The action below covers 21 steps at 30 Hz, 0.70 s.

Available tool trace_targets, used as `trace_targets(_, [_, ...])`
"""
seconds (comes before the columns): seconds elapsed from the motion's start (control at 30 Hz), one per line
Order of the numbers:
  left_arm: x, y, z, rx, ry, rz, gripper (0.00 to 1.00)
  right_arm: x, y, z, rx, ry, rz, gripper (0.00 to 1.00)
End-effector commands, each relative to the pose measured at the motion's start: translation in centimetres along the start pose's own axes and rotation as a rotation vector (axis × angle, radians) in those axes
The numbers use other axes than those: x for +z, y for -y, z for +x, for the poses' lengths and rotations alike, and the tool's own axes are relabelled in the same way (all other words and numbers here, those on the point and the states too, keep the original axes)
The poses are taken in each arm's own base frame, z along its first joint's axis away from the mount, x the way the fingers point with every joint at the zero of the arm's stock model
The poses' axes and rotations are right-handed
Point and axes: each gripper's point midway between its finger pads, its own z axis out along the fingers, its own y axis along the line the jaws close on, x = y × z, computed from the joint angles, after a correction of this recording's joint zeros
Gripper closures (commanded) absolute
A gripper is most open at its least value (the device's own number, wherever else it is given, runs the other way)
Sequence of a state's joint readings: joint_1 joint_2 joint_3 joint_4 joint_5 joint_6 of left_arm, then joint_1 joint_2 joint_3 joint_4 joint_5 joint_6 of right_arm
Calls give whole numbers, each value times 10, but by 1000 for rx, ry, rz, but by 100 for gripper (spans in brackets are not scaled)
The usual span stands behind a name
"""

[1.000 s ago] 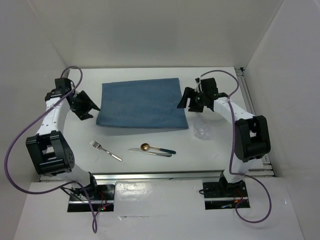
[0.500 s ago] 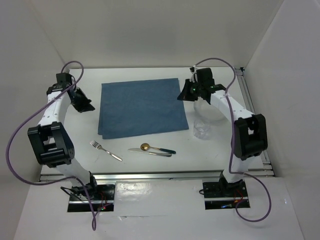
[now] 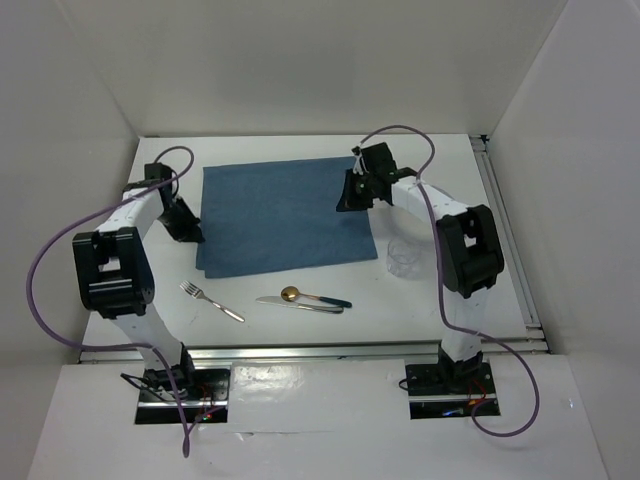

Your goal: Set the dinner table for one person

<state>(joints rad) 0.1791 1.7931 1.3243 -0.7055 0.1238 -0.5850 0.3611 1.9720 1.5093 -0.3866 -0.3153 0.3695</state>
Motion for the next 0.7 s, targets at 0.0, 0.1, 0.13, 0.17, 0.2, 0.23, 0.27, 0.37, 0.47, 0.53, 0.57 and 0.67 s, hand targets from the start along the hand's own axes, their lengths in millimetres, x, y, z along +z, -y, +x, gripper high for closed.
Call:
trace_targets(0.0, [-13, -5, 4, -37, 67, 9, 84, -21, 1, -3, 2, 49, 27, 83])
trace_targets(0.1, [-13, -8, 8, -46, 90, 13, 71, -28, 0, 7, 2, 43, 18, 49])
trace_targets(0.13, [-14, -2, 6, -14, 93, 48, 70, -28, 8, 11, 17, 28, 32, 45])
trace_targets(0.17, [-13, 2, 9, 11, 85, 60, 62, -29, 9, 13, 19, 20, 36, 43])
trace_targets(0.2, [-13, 4, 4, 22, 90, 62, 60, -29, 10, 12, 19, 24, 46, 42])
trace_targets(0.23, [-6, 6, 6, 42, 68, 44, 60, -26, 12, 14, 22, 16, 49, 42])
trace_targets(0.27, [-9, 14, 4, 60, 70, 39, 60, -22, 13, 12, 22, 16, 49, 42])
trace_targets(0.37, [-2, 24, -4, 59, 73, 17, 61, -6, 8, 0, 18, 17, 21, 42])
trace_targets(0.47, [11, 45, -20, 87, 67, 40, 61, 13, 4, -10, 24, -15, -11, 43])
trace_targets(0.53, [18, 46, -20, 91, 27, 4, 61, 20, -1, -20, 21, 1, -10, 43])
trace_targets(0.57, [20, 45, -23, 90, 27, -8, 61, 30, 4, -19, 34, 3, 1, 45])
trace_targets(0.67, [31, 47, -31, 79, 22, -25, 62, 43, 2, -18, 54, 9, 17, 52])
